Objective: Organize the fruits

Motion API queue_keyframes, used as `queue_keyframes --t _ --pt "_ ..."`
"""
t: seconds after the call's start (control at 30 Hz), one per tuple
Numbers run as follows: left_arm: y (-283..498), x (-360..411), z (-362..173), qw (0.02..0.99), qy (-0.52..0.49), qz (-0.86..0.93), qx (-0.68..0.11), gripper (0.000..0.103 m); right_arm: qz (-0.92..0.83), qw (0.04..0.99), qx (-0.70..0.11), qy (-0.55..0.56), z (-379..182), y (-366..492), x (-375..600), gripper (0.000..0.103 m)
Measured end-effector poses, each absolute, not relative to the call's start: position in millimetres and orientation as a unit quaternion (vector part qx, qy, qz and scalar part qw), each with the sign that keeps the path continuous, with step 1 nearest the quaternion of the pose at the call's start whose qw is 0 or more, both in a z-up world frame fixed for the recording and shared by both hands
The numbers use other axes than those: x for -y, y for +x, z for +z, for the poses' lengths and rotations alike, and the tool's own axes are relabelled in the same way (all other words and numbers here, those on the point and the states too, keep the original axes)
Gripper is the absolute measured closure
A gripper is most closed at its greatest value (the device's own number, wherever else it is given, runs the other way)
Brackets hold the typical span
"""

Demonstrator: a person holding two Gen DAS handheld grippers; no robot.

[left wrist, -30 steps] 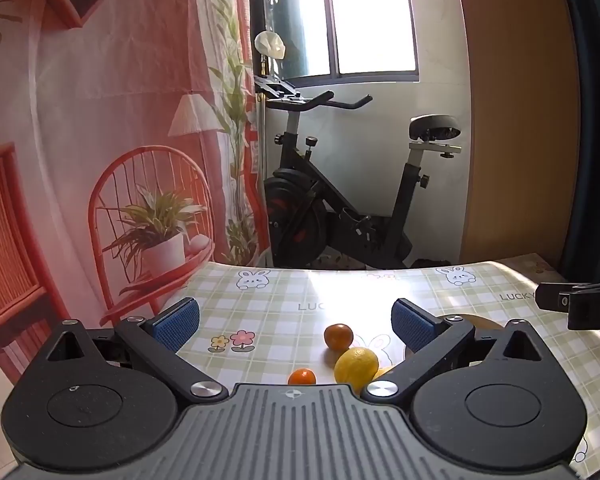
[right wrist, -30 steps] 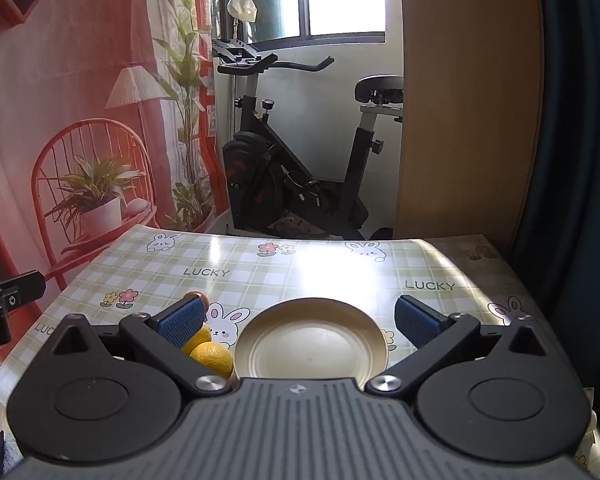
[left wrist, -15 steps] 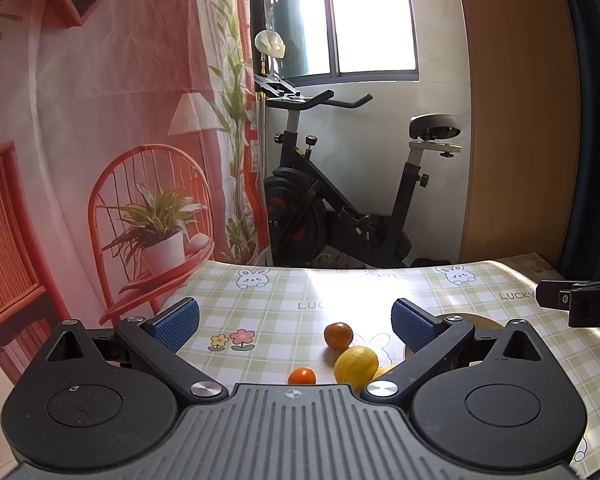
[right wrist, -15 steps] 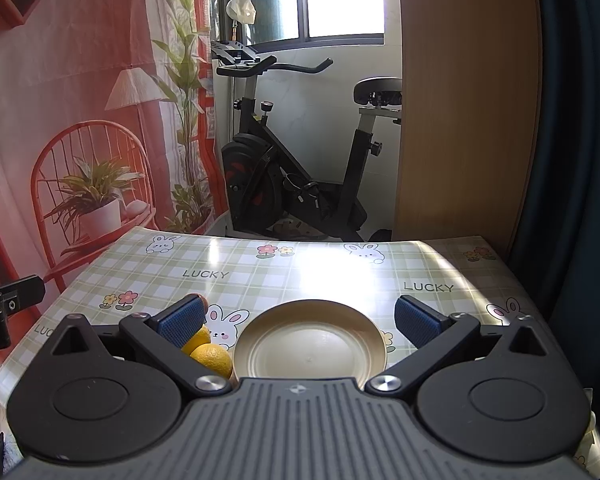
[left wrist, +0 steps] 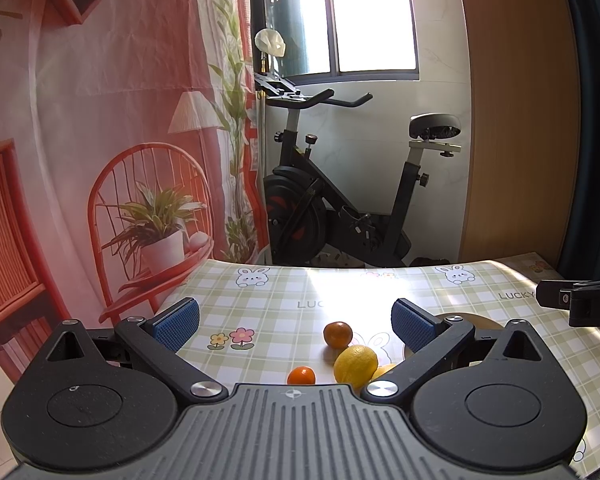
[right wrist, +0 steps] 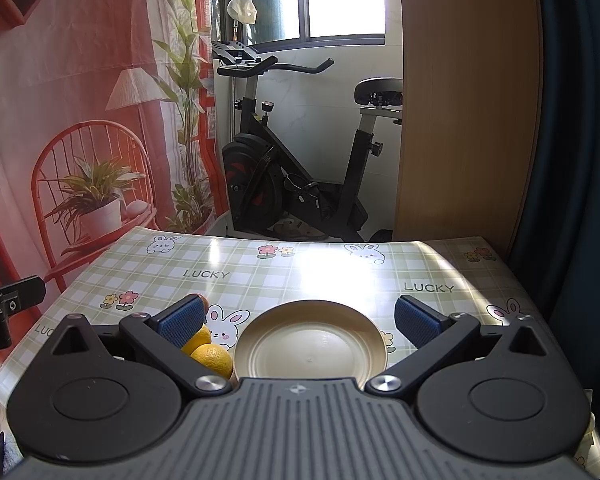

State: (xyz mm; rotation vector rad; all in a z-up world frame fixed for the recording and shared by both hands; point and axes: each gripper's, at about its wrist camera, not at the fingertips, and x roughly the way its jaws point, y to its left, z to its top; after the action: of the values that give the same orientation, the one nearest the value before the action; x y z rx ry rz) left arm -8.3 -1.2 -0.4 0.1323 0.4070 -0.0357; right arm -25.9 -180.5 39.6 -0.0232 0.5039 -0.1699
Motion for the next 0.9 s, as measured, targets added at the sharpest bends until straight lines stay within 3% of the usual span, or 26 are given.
queue_keyframes --t 0.9 --pt "-9.1 1.0 -3.8 0.977 0.062 -0.019 -0.205 0.0 -0.085 0.965 -0.25 -0.011 38.9 -27.0 180.4 0.0"
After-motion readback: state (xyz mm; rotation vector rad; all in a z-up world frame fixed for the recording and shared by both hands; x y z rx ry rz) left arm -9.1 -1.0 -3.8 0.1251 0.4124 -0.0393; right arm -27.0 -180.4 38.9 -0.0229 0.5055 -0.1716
